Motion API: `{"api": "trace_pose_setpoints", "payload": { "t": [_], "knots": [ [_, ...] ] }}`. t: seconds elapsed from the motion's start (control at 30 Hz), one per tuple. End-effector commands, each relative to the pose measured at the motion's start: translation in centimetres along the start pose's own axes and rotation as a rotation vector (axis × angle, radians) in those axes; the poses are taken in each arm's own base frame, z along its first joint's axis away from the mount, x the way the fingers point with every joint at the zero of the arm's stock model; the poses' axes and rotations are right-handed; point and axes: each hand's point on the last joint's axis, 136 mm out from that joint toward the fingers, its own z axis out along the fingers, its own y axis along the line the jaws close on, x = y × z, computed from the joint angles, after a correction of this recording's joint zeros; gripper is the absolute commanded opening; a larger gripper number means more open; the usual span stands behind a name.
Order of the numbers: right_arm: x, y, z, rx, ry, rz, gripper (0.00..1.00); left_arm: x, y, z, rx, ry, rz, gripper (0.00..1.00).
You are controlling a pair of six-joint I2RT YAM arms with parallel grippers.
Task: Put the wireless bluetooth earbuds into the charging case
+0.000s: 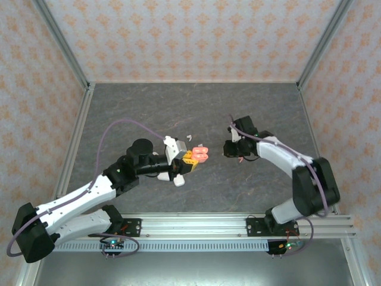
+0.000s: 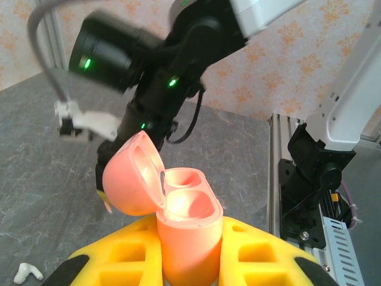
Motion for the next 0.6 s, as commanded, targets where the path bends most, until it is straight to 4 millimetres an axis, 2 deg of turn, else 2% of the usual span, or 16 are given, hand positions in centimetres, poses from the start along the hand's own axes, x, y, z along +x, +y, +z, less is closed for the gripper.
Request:
{"api": "trace_pose_setpoints", "payload": {
  "t": [0.0, 0.17, 0.33, 0.47, 0.57],
  "knots": [
    [-2.4, 2.7, -4.2, -0.089, -0.198, -0.109, 0.17, -1.0, 0.1, 0.3, -0.007, -0.041, -0.005, 0.00],
    [-3.0, 6.3, -10.6, -0.190, -0.425, -0.253, 0.17, -0.1, 0.9, 1.3, -0.019, -0.044, -0.037, 0.00],
    [-2.8, 9.0, -16.3, -0.257, -0.625, -0.383, 0.16, 0.8, 1.7, 2.2, -0.037, -0.050, -0.067, 0.00],
    [-1.9, 11.2, -19.0, -0.323, -0.695, -0.480, 0.16, 0.9, 1.6, 2.9, -0.012, -0.047, -0.085, 0.00],
    [-1.1, 12.7, -19.8, -0.347, -0.701, -0.556, 0.15, 0.9, 1.5, 3.2, 0.005, -0.043, -0.091, 0.00]
  ]
}}
